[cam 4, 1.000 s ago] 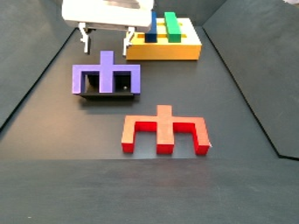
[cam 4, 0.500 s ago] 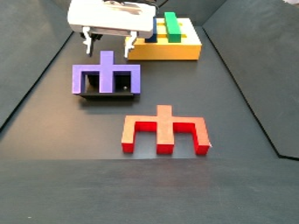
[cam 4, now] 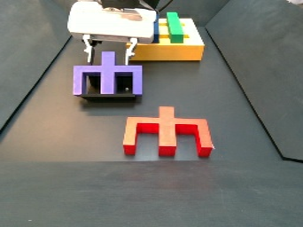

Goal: Pick up the purple object. Move up. Place the purple object on the fixture. Regrasp the purple object. Move to above the board. Insert the purple object.
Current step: Regrasp the purple object.

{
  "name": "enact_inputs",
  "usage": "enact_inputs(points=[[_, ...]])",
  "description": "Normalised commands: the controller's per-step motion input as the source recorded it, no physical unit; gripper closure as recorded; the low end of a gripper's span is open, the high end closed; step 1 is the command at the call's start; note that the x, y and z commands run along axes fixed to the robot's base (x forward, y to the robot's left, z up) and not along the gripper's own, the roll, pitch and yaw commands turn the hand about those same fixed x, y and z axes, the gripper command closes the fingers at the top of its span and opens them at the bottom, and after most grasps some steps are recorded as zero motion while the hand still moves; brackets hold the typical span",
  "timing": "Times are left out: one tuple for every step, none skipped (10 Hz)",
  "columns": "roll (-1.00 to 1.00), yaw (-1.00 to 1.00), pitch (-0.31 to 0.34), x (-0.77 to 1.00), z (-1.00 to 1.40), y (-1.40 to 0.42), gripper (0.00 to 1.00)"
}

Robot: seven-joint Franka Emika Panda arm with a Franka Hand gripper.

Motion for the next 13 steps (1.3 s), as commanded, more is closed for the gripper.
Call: enact_inputs(points=[[0.0,0.0,0.0,0.0,0.0,0.0,0.0],[0.0,0.0,0.0,0.0,0.0,0.0,1.0],[0.0,0.0,0.0,0.0,0.0,0.0,1.0],[0.0,0.0,0.0,0.0,0.0,0.0,1.0],[0.0,0.0,0.0,0.0,0.0,0.0,1.0],[0.0,0.0,0.0,0.0,0.0,0.0,1.0],[0.0,0.0,0.0,0.0,0.0,0.0,1.0],[0.0,0.0,0.0,0.0,0.0,0.0,1.0],[0.0,0.0,0.0,0.0,0.0,0.0,1.0],[0.0,0.0,0.0,0.0,0.0,0.0,1.0],[0.0,0.0,0.0,0.0,0.0,0.0,1.0],[0.0,0.0,0.0,0.0,0.0,0.0,1.0],[0.0,0.0,0.0,0.0,0.0,0.0,1.0]])
